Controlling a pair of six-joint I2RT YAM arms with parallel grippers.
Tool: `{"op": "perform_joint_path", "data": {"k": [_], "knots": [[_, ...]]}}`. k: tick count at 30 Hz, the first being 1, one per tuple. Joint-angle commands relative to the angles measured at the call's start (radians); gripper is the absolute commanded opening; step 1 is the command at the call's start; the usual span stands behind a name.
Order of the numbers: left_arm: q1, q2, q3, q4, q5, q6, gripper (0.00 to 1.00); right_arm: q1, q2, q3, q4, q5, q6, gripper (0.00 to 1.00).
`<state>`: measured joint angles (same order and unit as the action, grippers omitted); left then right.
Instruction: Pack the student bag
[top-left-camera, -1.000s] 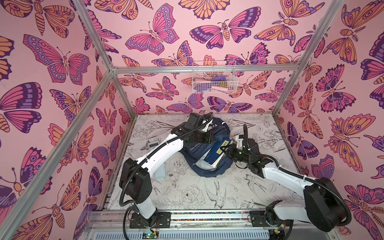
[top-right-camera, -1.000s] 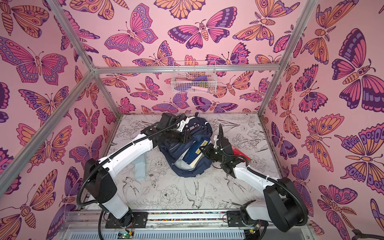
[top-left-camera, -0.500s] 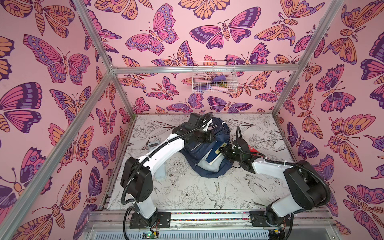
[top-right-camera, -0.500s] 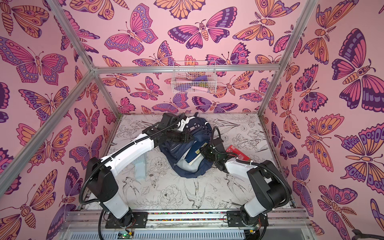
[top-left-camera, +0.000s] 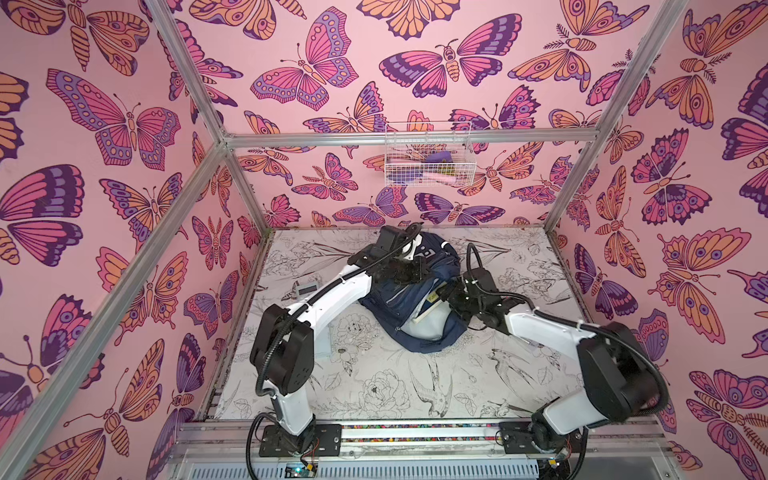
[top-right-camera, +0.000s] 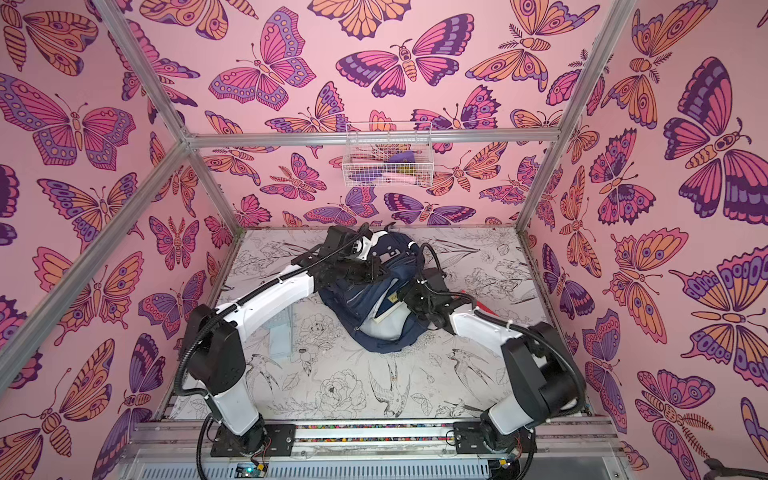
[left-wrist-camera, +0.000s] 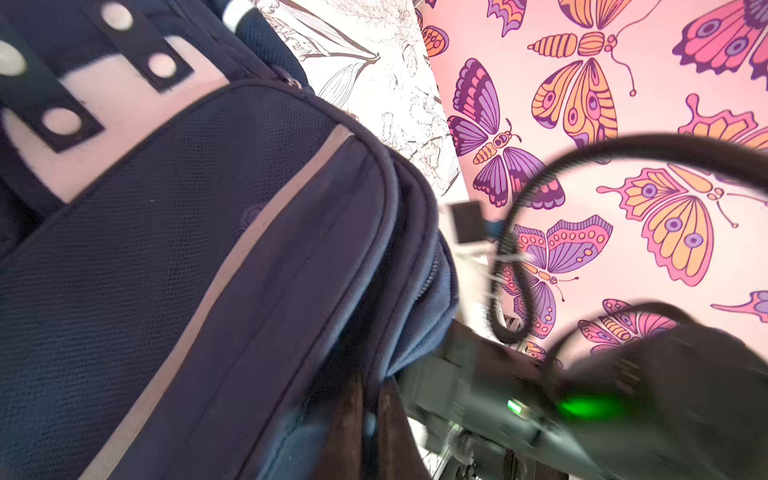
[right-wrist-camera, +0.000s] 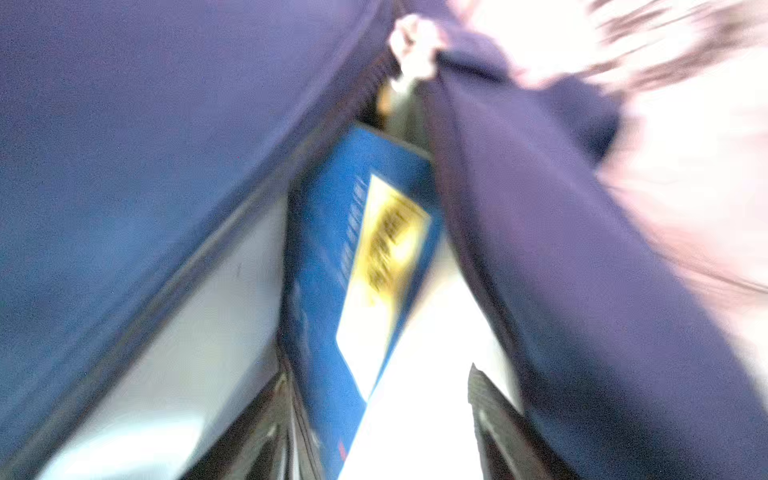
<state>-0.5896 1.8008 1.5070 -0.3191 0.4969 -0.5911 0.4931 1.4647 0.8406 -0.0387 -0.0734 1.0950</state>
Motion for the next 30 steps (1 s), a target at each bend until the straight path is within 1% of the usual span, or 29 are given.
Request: {"op": "perform_joint_path", "data": {"k": [1,2,3,4,6,7,9,10,12,16,18,20,23,24,26,30], "knots": [[0.017,0.014,-0.018,0.086,0.012,-0.033,0.02,-0.022,-0.123,0.011,-0.334,0.062,-0.133,0.71],[0.017,0.013,-0.027,0.090,0.012,-0.028,0.09,-0.022,-0.159,0.001,-0.375,0.069,-0.160,0.71],[0.016,0.009,-0.039,0.092,0.006,-0.027,0.21,-0.022,-0.198,-0.008,-0.424,0.078,-0.182,0.71],[0.016,0.004,-0.050,0.095,0.004,-0.033,0.30,-0.022,-0.228,-0.015,-0.464,0.087,-0.199,0.70],[0.011,-0.008,-0.069,0.106,0.013,-0.036,0.43,-0.022,-0.293,-0.017,-0.546,0.102,-0.252,0.68],[0.007,-0.016,-0.078,0.107,0.012,-0.025,0.47,-0.022,-0.320,-0.017,-0.577,0.115,-0.269,0.67],[0.005,-0.052,-0.101,0.104,0.002,-0.004,0.73,-0.022,-0.378,-0.020,-0.616,0.130,-0.304,0.65],[0.005,-0.072,-0.116,0.100,-0.010,0.000,0.80,-0.021,-0.403,-0.019,-0.621,0.128,-0.318,0.65],[0.007,-0.129,-0.146,0.076,-0.050,0.018,0.82,-0.021,-0.443,-0.006,-0.629,0.113,-0.354,0.65],[0.024,-0.247,-0.211,-0.031,-0.155,0.041,0.80,-0.003,-0.465,0.045,-0.672,0.108,-0.414,0.65],[0.045,-0.320,-0.278,-0.093,-0.213,0.037,0.78,0.033,-0.459,0.065,-0.689,0.128,-0.430,0.64],[0.073,-0.390,-0.357,-0.139,-0.242,0.013,0.72,0.073,-0.444,0.073,-0.693,0.139,-0.434,0.64],[0.119,-0.465,-0.486,-0.156,-0.208,-0.054,0.58,0.154,-0.403,0.076,-0.676,0.185,-0.442,0.63],[0.125,-0.480,-0.522,-0.154,-0.194,-0.071,0.57,0.178,-0.386,0.078,-0.667,0.198,-0.440,0.63],[0.124,-0.500,-0.583,-0.137,-0.149,-0.096,0.59,0.227,-0.334,0.095,-0.654,0.221,-0.434,0.62],[0.126,-0.502,-0.675,-0.078,-0.094,-0.183,0.62,0.318,-0.231,0.160,-0.634,0.234,-0.431,0.58]]}}
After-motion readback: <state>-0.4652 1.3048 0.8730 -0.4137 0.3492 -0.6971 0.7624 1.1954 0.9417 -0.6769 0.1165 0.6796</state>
